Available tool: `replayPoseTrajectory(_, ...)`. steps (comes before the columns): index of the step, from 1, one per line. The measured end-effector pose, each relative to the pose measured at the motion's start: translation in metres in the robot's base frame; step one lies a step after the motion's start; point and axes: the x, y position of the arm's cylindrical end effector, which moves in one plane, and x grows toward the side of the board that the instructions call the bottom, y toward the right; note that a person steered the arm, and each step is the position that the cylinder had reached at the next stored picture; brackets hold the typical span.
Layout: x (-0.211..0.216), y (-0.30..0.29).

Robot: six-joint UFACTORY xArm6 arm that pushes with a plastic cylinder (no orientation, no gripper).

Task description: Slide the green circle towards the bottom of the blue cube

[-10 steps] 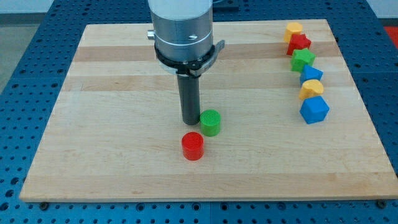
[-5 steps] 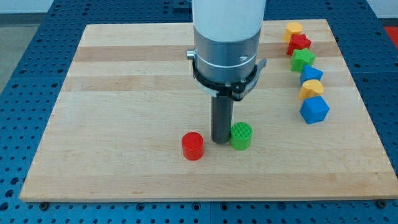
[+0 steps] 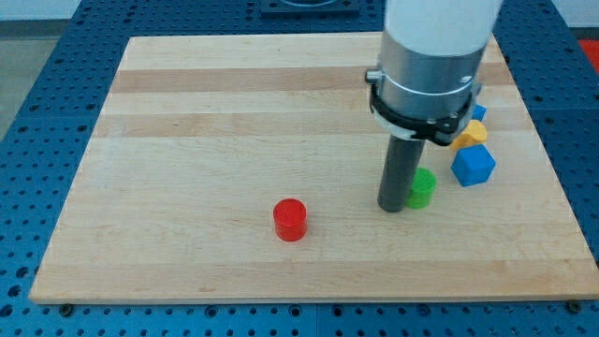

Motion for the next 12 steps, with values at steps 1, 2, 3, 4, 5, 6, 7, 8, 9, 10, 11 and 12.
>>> replayPoseTrajectory(1,-0.004,-0.012)
replayPoseTrajectory(2,-0.020,-0.015)
replayPoseTrajectory(3,-0.022,-0.003)
replayPoseTrajectory(4,-0.021,0.017)
replayPoseTrajectory(5,-0.015,0.033)
replayPoseTrajectory(6,-0.009,0.041)
replayPoseTrajectory(7,-0.007,0.053)
replayPoseTrajectory(8,-0.007,0.057)
replayPoseTrajectory(9,-0.007,0.061)
replayPoseTrajectory(10,-0.007,0.068)
replayPoseTrajectory(11,-0.007,0.068)
replayPoseTrajectory(12,-0.013,0.049)
